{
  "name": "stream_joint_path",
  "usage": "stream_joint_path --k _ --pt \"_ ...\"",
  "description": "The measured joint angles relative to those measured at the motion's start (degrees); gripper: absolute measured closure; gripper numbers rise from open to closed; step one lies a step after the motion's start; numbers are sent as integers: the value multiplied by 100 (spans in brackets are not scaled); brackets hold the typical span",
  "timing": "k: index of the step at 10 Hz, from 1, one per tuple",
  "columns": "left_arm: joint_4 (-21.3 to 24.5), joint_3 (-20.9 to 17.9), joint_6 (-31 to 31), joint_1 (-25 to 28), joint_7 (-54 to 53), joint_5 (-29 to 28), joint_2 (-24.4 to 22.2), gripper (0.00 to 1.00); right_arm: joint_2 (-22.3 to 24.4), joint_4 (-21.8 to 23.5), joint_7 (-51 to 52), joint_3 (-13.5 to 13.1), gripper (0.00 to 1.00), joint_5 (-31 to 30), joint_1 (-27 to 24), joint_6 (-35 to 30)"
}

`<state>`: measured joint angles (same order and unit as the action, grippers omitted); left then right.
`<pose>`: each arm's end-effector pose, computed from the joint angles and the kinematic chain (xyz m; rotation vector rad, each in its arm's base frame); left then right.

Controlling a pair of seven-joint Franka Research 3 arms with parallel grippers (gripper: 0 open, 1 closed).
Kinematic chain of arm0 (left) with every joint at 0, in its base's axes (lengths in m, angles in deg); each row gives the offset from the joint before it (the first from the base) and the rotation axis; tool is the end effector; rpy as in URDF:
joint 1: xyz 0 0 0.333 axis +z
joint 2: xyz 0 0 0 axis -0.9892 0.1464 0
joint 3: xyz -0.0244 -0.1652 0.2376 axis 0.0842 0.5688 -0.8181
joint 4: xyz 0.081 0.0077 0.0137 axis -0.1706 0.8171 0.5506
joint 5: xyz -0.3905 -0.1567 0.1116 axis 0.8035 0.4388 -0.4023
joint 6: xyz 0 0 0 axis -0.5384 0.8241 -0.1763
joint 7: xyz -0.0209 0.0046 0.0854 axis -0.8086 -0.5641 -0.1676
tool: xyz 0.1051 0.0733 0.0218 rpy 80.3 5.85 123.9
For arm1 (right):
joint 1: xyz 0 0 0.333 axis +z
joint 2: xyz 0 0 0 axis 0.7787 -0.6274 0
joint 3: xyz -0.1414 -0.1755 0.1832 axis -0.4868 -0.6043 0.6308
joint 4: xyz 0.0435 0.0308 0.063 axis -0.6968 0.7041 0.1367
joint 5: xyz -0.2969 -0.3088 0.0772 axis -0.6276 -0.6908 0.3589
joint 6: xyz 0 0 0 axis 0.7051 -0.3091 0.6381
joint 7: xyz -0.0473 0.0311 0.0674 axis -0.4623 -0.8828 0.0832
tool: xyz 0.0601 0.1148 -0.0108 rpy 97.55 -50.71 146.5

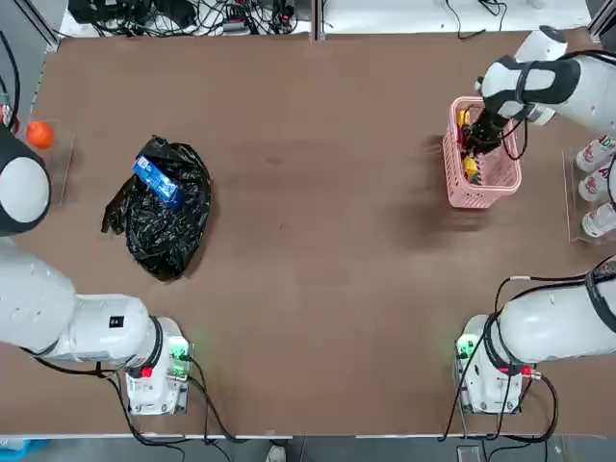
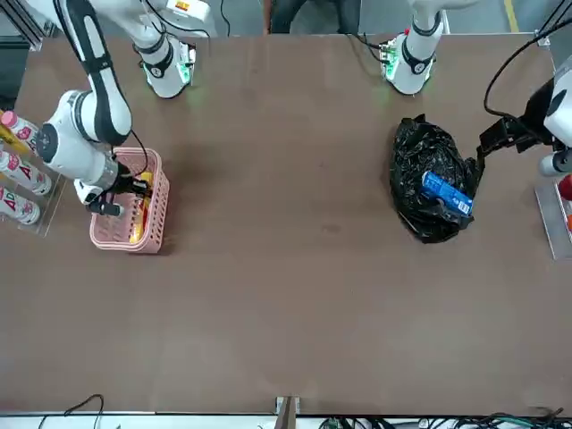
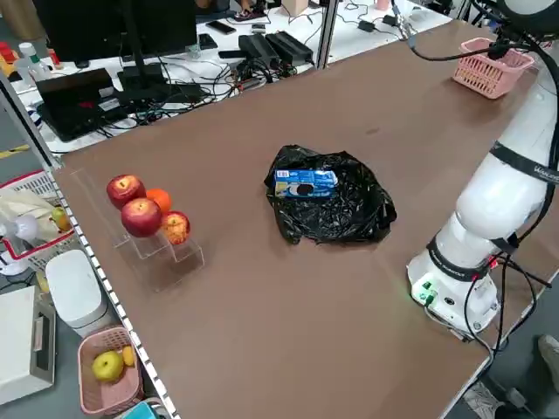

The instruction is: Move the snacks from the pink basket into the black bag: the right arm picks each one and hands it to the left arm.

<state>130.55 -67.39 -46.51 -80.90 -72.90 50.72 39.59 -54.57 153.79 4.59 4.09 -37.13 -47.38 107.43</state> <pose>0.5980 -0.0584 0.5967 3.0922 0.1955 -0.1426 0.5078 -0.0098 0.2057 -2.9402 0.2210 0.2453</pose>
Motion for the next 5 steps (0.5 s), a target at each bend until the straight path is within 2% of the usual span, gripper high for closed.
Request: stream_joint_path --k 5 --pt "6 9 -8 -18 101 0 32 0 8 -687 465 -24 77 -3 -317 -1061"
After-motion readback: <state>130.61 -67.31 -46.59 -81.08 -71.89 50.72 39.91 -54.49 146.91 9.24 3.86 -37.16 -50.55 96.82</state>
